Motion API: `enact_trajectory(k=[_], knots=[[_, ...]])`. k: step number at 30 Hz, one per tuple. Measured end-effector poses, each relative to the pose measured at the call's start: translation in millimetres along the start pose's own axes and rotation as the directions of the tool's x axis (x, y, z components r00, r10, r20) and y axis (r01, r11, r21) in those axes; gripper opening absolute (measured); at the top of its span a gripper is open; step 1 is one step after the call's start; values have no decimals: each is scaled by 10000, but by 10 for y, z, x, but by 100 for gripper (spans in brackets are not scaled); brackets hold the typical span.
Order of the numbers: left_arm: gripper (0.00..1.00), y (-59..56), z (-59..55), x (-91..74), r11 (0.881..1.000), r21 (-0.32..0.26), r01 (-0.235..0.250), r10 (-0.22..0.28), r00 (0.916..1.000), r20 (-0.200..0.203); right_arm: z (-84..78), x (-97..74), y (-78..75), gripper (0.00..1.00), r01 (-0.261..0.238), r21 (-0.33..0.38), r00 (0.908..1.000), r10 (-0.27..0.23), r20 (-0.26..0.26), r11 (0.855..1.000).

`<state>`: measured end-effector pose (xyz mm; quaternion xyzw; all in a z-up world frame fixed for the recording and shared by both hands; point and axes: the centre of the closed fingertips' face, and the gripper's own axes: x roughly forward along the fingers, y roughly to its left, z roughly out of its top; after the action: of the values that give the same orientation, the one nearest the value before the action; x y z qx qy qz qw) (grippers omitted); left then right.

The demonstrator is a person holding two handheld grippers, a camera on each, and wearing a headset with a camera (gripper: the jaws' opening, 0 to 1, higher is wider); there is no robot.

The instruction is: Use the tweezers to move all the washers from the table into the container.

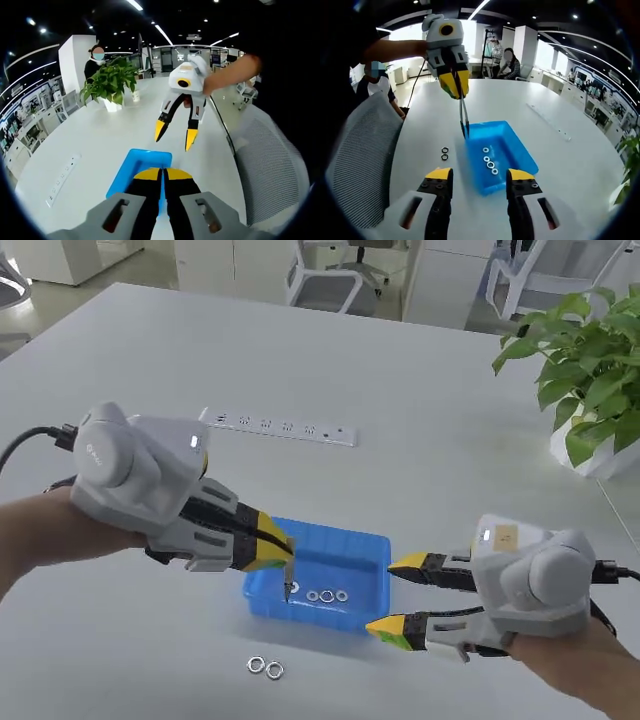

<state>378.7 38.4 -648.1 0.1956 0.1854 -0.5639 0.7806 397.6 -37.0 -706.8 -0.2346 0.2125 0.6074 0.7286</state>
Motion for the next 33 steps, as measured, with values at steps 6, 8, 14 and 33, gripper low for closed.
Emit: enact_trajectory(k=[6, 8, 14, 33], knots=[[5, -99, 10, -11, 9999, 55, 119, -119, 9999, 80, -9, -46, 61, 49, 144, 138, 9999, -144, 45, 9998], [5, -129, -1, -14, 9999, 90, 136, -136, 9999, 91, -25, -53, 79, 50, 174, 159, 9998, -175, 35, 9997], [5, -196, -49, -20, 9999, 81, 139, -140, 9998, 111, -48, -67, 133, 54, 225, 267, 9997, -228, 102, 9994], [6, -388, -223, 68, 9987, -72, 513, -513, 9987, 0, -121, -80, 229, 71, 356, 481, 9993, -363, 134, 9982]])
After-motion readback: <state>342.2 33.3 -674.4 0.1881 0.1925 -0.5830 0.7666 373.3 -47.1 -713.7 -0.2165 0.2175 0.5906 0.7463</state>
